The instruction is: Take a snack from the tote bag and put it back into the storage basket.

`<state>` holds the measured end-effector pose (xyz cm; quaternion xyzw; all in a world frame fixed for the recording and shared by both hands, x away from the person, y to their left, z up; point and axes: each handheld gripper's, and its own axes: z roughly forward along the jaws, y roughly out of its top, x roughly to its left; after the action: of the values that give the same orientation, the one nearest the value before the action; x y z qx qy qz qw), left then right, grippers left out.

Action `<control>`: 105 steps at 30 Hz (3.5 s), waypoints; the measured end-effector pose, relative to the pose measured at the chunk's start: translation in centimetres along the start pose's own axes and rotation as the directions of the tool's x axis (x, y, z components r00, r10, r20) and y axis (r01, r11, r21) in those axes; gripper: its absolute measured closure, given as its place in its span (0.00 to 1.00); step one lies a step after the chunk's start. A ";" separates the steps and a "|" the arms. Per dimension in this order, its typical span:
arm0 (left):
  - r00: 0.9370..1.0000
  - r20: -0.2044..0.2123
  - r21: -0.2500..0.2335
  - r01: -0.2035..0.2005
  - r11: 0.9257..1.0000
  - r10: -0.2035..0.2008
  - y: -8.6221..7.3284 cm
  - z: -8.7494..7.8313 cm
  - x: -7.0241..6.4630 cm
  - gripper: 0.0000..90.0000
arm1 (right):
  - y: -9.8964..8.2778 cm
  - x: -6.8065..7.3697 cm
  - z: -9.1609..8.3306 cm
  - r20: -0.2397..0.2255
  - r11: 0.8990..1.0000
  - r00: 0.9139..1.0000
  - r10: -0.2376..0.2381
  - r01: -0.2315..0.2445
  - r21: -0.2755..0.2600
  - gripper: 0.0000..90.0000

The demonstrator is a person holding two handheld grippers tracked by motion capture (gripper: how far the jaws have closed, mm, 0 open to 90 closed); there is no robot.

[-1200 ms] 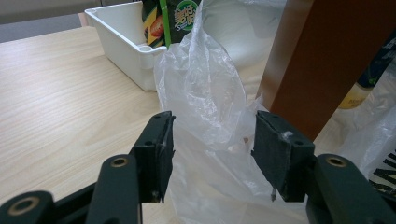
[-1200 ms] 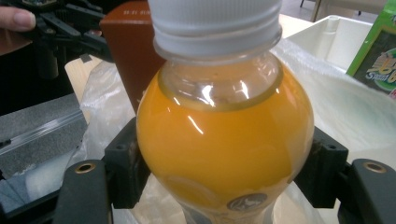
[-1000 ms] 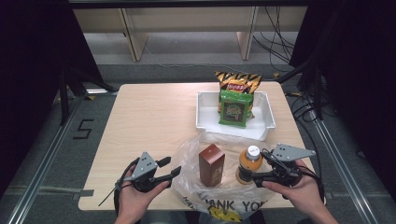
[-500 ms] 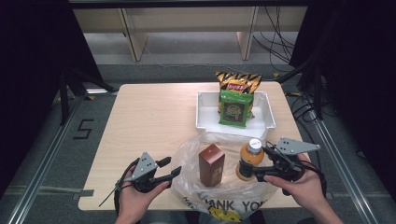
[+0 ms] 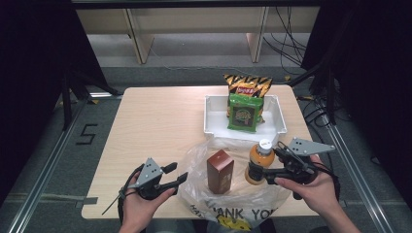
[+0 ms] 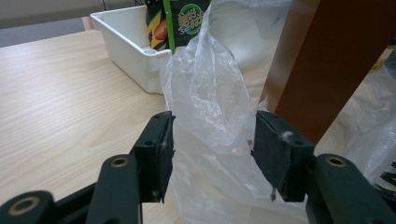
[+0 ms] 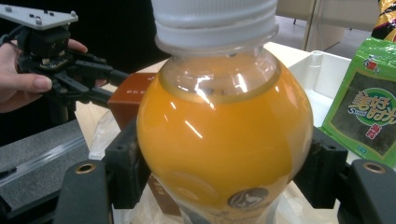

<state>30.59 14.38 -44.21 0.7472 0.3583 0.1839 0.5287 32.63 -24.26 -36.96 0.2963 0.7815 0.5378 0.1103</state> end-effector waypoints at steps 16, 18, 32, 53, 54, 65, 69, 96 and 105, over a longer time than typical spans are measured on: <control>1.000 -0.005 0.001 -0.003 1.000 0.003 0.1 -0.1 0.0 0.53 | 2.3 -0.6 -0.6 0.034 0.998 0.999 0.006 -0.003 -0.061 0.35; 1.000 -0.004 0.000 -0.002 1.000 0.002 0.1 -0.1 0.0 0.53 | 2.5 -0.9 -0.7 0.040 0.997 0.999 -0.024 0.026 -0.075 0.35; 1.000 -0.002 -0.003 -0.002 1.000 0.002 0.2 -0.1 0.0 0.53 | 3.8 -1.2 -1.2 0.067 0.995 0.998 0.010 -0.004 -0.097 0.35; 1.000 0.002 -0.004 -0.003 1.000 0.003 0.3 -0.1 -0.1 0.53 | 5.9 -2.8 -2.1 0.138 0.987 0.990 -0.032 0.053 -0.151 0.35; 1.000 0.001 -0.004 0.005 1.000 -0.005 0.3 0.0 -0.1 0.53 | 6.0 -2.9 -2.1 0.131 0.988 0.991 -0.024 0.044 -0.147 0.35; 1.000 -0.003 0.000 -0.012 1.000 0.012 0.3 -0.2 0.0 0.53 | 6.9 -4.2 -2.0 0.169 0.987 0.986 0.007 0.020 -0.157 0.35; 1.000 -0.006 -0.003 0.006 1.000 -0.006 0.3 -0.2 0.0 0.53 | 7.4 -5.0 -1.8 0.185 0.988 0.983 -0.003 0.032 -0.153 0.35; 1.000 -0.005 -0.004 0.000 1.000 0.000 0.4 -0.2 0.1 0.52 | 6.7 -11.2 1.6 0.246 0.994 0.968 0.049 -0.024 -0.103 0.35; 1.000 -0.003 -0.005 0.014 1.000 -0.014 0.3 -0.1 0.3 0.52 | 5.8 -13.5 3.1 0.274 0.994 0.958 0.089 -0.070 -0.080 0.35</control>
<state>30.82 14.59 -43.97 0.7430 0.3639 0.1822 0.5313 46.99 -28.28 -34.93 0.3958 0.7266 0.5221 0.2071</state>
